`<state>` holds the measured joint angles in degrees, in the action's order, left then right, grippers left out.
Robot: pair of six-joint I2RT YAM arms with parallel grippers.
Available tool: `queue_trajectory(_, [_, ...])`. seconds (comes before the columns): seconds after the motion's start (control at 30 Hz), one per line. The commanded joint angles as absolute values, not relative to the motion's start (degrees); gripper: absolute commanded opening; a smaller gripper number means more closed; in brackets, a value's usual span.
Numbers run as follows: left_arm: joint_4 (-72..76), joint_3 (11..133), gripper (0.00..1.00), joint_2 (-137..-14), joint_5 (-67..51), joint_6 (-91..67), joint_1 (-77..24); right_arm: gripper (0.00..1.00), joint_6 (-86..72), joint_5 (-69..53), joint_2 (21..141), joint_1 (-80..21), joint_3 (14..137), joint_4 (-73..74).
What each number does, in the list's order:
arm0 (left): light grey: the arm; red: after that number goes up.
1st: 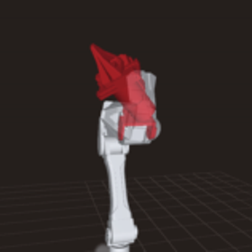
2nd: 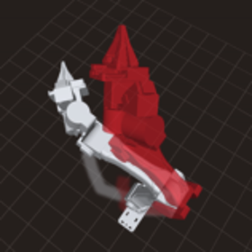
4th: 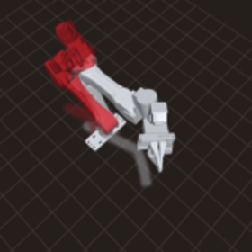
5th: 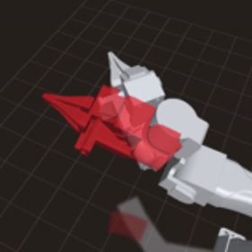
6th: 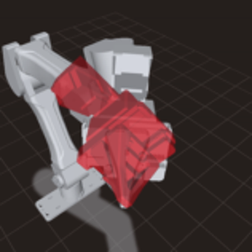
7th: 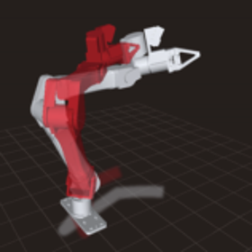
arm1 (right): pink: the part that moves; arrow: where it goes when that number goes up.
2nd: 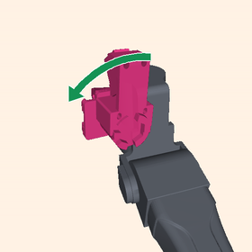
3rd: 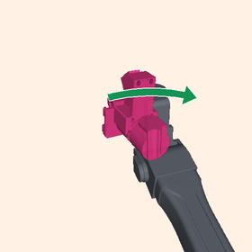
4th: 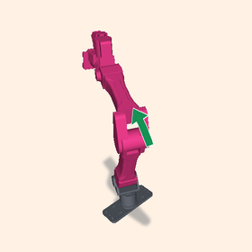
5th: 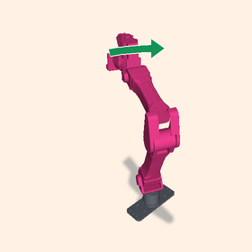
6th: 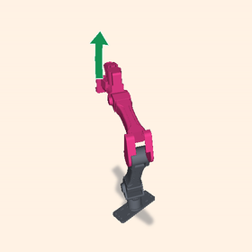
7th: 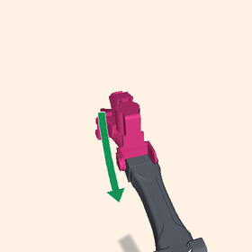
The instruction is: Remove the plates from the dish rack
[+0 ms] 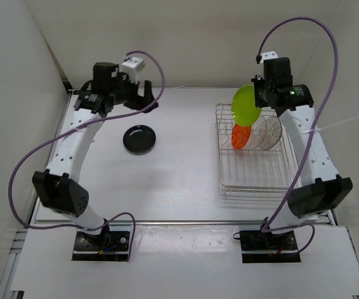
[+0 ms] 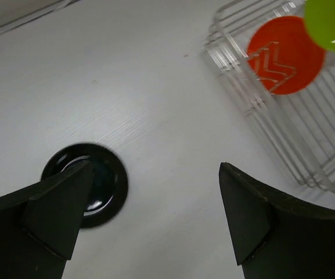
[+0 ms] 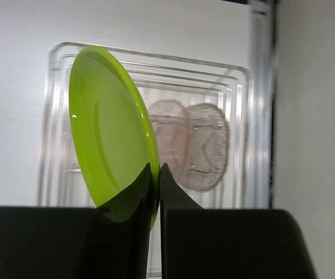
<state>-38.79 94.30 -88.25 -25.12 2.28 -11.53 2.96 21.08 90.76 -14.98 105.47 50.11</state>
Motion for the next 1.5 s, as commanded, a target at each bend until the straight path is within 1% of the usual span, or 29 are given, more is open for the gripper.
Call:
queue_trajectory(0.0, [-38.7,104.7,1.0,-92.5,-34.7,2.2,-19.0,0.0,4.6,-0.8,85.3,-12.8,104.4,49.8])
queue_trajectory(0.1, [-39.3,110.9,1.0,-96.8,-35.5,1.6,-23.6,0.0,7.8,-14.9,82.4,-11.5,101.4,49.8])
queue_trajectory(0.13, [-40.2,112.5,1.0,-98.6,-36.2,1.6,-26.4,0.0,7.8,-17.3,82.4,-11.5,100.8,49.8])
queue_trajectory(0.2, [-40.7,116.9,1.0,-100.3,-37.3,1.1,-28.8,0.0,8.7,-21.4,80.9,-11.5,99.6,49.8])
queue_trajectory(0.3, [-41.8,120.1,1.0,-102.9,-37.9,0.5,-33.0,0.0,9.8,-28.9,80.3,-10.8,99.0,49.8])
queue_trajectory(0.43, [-41.8,120.7,1.0,-104.6,-37.4,0.5,-35.8,0.0,11.1,-34.9,79.8,-10.3,99.0,51.1])
queue_trajectory(0.5, [-41.8,120.2,1.0,-105.1,-36.2,0.5,-37.2,0.0,11.9,-35.9,79.2,-10.3,99.0,51.8])
queue_trajectory(0.87, [-42.4,119.1,0.97,-105.1,-34.2,1.1,-37.2,0.0,13.5,-38.0,78.7,-9.2,99.0,52.3])
queue_trajectory(0.97, [-41.8,118.6,0.86,-105.1,-34.2,1.1,-37.2,0.0,13.5,-38.0,78.1,-9.2,98.4,52.3])
queue_trajectory(1.0, [-41.8,118.6,0.77,-105.1,-34.9,1.1,-37.2,0.0,13.5,-37.4,78.1,-9.2,98.4,52.3])
queue_trajectory(1.07, [-41.8,118.6,0.66,-105.1,-34.9,1.1,-37.2,0.0,13.0,-37.4,78.1,-9.2,98.4,52.3])
queue_trajectory(1.1, [-41.8,118.0,0.56,-105.1,-35.4,1.1,-37.2,0.0,13.0,-37.4,78.1,-9.2,98.4,52.3])
queue_trajectory(1.2, [-41.1,118.0,0.37,-105.1,-35.4,1.1,-37.2,0.0,13.0,-37.9,78.7,-9.2,98.4,52.3])
queue_trajectory(1.23, [-41.1,117.4,0.26,-105.1,-35.9,0.4,-37.2,0.0,13.0,-37.9,78.7,-9.2,98.4,52.3])
queue_trajectory(1.27, [-41.1,117.4,0.19,-105.1,-35.9,0.4,-37.2,0.0,12.5,-37.9,78.7,-9.2,98.4,52.3])
queue_trajectory(1.33, [-40.5,117.4,0.11,-105.1,-35.9,-0.2,-37.2,0.0,12.5,-37.9,78.7,-9.2,98.4,52.3])
queue_trajectory(1.37, [-40.5,116.9,0.11,-105.1,-35.3,-0.7,-37.2,0.0,12.5,-38.5,78.7,-9.2,98.4,52.3])
queue_trajectory(1.47, [-38.9,115.8,0.11,-104.3,-31.0,-2.8,-37.2,0.05,12.5,-39.0,78.1,-9.2,97.7,52.3])
